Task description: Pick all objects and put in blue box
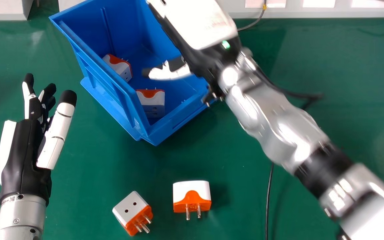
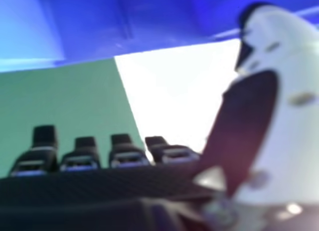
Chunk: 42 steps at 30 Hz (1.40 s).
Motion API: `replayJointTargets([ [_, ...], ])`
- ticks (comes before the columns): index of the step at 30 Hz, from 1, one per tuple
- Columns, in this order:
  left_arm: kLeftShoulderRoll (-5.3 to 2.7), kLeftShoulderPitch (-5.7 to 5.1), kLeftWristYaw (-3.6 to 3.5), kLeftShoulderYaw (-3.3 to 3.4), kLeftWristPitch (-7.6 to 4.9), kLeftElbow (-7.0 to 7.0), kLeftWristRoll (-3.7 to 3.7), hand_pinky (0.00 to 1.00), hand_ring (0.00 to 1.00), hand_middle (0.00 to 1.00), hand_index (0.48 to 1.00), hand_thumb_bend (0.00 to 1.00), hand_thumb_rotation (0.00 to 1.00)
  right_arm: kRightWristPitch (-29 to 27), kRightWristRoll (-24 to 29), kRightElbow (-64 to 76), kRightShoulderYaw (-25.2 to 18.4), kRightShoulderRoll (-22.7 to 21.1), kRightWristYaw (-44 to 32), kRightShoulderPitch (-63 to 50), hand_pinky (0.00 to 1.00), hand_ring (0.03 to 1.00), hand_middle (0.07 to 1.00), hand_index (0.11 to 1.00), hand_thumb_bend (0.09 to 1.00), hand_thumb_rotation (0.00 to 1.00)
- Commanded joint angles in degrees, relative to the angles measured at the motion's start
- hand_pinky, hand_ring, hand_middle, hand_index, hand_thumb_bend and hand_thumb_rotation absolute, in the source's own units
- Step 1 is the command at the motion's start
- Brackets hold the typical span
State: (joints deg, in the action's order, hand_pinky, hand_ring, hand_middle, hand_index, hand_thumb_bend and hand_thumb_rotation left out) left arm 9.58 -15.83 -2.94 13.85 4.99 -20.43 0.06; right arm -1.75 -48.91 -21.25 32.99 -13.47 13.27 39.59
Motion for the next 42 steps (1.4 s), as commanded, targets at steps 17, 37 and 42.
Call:
replayJointTargets([
  [17,-0.11,2.01,1.15,0.04,-3.25,3.24,0.29,0.93,0.97,0.97,0.970,0.62,0.84,-8.8,6.6,42.4,-16.6,-13.6,-5.9,-46.1,0.91,0.982,0.998,0.966,0.423,0.45],
  [37,0.22,1.40,0.93,0.42,-3.38,3.12,-0.28,0.93,0.98,0.97,0.968,0.63,0.85,-12.5,1.9,38.9,-12.3,-13.6,-17.2,-53.2,0.84,0.935,0.963,0.941,0.456,0.49],
  [42,0.34,1.02,0.58,0.54,-2.95,2.34,-0.34,0.94,0.98,0.97,0.968,0.63,0.85,-10.9,0.1,36.8,-9.9,-12.3,-21.1,-50.3,0.83,0.922,0.949,0.928,0.456,0.49],
])
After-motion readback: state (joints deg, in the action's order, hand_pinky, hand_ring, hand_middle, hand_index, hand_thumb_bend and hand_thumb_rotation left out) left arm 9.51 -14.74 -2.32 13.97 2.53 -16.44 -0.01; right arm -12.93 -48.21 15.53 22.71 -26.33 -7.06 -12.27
